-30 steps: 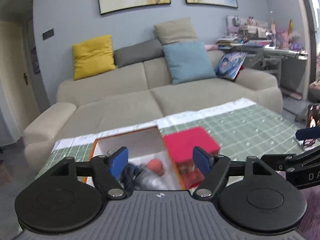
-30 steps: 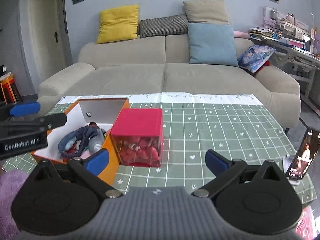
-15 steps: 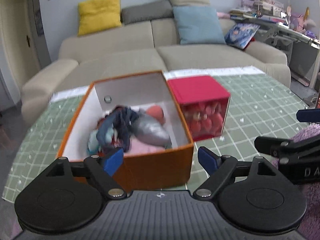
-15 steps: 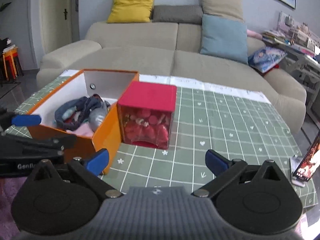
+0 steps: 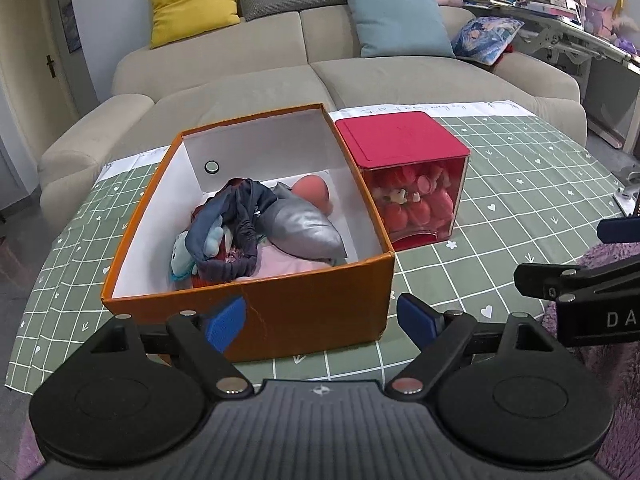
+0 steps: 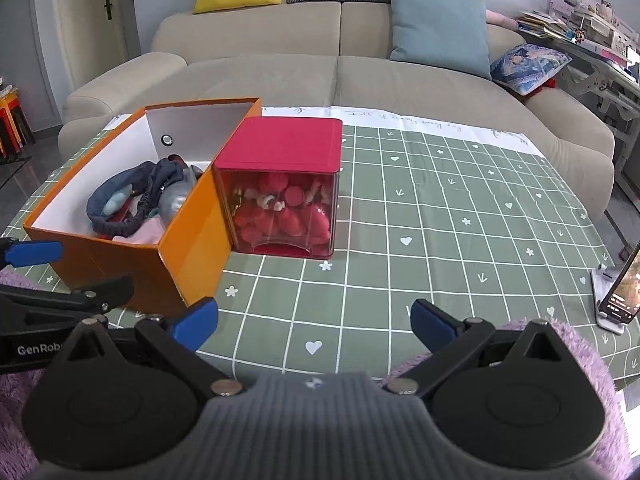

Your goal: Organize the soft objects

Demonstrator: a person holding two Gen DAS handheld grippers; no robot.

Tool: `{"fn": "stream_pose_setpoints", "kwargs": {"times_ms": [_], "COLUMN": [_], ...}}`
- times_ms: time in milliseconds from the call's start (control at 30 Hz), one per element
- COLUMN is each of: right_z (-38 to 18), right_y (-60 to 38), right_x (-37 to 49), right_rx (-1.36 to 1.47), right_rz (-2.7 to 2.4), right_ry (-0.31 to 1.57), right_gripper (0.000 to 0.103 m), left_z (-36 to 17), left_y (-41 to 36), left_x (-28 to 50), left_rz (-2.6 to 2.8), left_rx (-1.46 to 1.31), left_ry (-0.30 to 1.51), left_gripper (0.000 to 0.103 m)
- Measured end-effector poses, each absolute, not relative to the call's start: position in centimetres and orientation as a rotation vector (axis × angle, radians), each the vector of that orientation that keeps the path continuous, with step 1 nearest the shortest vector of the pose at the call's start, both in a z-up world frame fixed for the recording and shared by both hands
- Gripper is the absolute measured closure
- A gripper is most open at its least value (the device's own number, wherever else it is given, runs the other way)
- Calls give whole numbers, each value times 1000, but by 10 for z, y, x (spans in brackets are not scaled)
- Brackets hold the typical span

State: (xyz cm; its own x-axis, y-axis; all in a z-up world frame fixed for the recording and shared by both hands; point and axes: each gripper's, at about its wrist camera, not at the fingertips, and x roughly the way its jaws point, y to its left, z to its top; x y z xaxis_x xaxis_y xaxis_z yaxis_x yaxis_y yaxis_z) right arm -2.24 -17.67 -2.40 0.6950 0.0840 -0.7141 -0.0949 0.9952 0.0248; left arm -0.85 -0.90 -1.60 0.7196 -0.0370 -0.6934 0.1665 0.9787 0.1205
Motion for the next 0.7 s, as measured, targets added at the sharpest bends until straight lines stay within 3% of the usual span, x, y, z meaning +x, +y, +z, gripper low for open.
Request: {"fn": "stream_pose_setpoints", "kwargs": {"times_ms": [700], "right_z": [-26], "right_y": [-177], "right_x": [-20], "right_rx": [-8], "right_rz": [100], "right_ry": [801], "right_gripper": [3], "left_z": [-15], "left_y": [-9], "left_x": [-7], "left_rz": [-116], "left_rx": [187], "left_ry": [762], "left_gripper": [3]}}
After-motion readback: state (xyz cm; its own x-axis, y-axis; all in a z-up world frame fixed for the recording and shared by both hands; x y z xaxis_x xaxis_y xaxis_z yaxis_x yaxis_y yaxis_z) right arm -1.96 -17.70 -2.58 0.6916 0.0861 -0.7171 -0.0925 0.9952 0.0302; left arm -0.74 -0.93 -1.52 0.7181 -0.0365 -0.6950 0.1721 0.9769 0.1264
